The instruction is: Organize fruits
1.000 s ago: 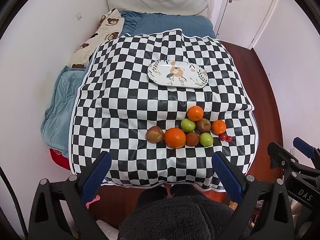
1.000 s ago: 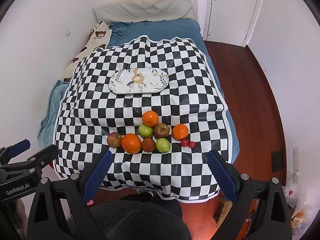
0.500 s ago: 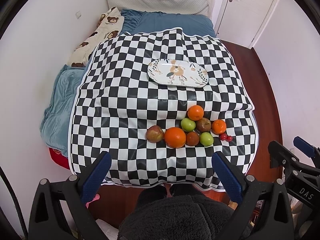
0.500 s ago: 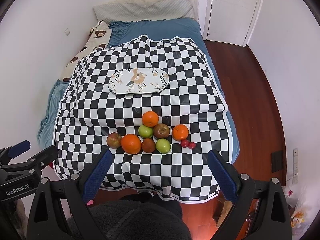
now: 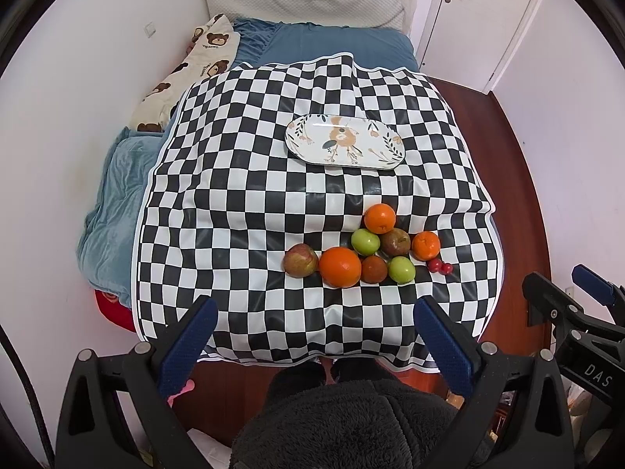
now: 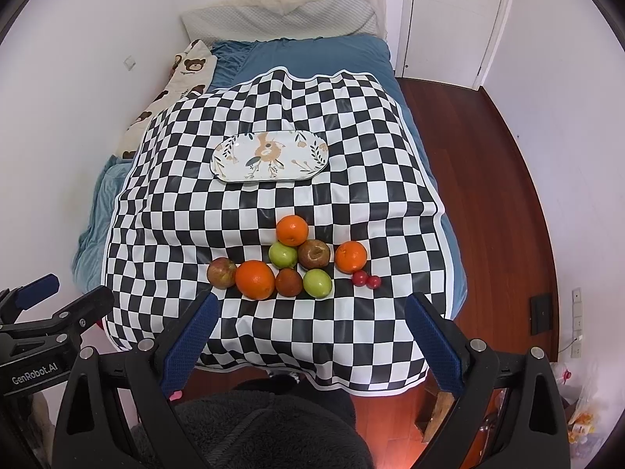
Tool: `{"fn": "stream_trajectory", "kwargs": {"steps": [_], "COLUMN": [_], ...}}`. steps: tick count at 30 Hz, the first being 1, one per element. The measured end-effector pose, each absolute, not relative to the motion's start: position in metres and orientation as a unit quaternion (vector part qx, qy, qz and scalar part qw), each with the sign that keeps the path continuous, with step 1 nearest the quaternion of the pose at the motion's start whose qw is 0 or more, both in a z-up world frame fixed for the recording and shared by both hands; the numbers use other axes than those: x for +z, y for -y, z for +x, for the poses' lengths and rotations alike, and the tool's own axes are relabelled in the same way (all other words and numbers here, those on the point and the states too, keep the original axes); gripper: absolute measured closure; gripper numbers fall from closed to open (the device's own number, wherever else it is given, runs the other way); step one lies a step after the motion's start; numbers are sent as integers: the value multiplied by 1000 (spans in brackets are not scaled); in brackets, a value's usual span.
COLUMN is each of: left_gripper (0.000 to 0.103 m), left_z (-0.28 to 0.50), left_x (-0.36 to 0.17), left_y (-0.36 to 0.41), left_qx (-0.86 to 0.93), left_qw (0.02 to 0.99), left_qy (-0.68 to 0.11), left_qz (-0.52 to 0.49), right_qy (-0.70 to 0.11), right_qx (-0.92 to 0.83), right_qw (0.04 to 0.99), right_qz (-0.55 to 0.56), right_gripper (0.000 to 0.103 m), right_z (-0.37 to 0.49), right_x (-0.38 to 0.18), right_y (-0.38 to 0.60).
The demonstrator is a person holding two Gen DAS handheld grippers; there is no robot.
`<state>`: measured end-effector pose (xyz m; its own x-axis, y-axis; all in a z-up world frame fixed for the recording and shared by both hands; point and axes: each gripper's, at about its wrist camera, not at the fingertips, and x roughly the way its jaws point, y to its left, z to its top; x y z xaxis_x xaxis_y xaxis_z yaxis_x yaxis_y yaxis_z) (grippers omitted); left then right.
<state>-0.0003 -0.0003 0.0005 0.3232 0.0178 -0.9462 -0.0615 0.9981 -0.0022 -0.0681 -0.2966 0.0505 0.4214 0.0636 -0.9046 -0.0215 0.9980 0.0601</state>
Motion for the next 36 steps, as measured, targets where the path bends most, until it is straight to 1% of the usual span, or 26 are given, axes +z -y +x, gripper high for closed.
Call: {"fn": "stream_trajectory", "kwargs": {"steps": [36], "left_gripper": [0], "left_z": [0], "left_x": [0], "left_y": [0], "left_qx": [32], "left_qw": [819], "left_qy": [-573], "left_qz": [-17], "right_qy": [-539], "right_qx": [29], "right_qw": [841], "right_qz": [22], "right_gripper": [5], "right_z": [-66], "right_x": [45], "right_y": [301]}}
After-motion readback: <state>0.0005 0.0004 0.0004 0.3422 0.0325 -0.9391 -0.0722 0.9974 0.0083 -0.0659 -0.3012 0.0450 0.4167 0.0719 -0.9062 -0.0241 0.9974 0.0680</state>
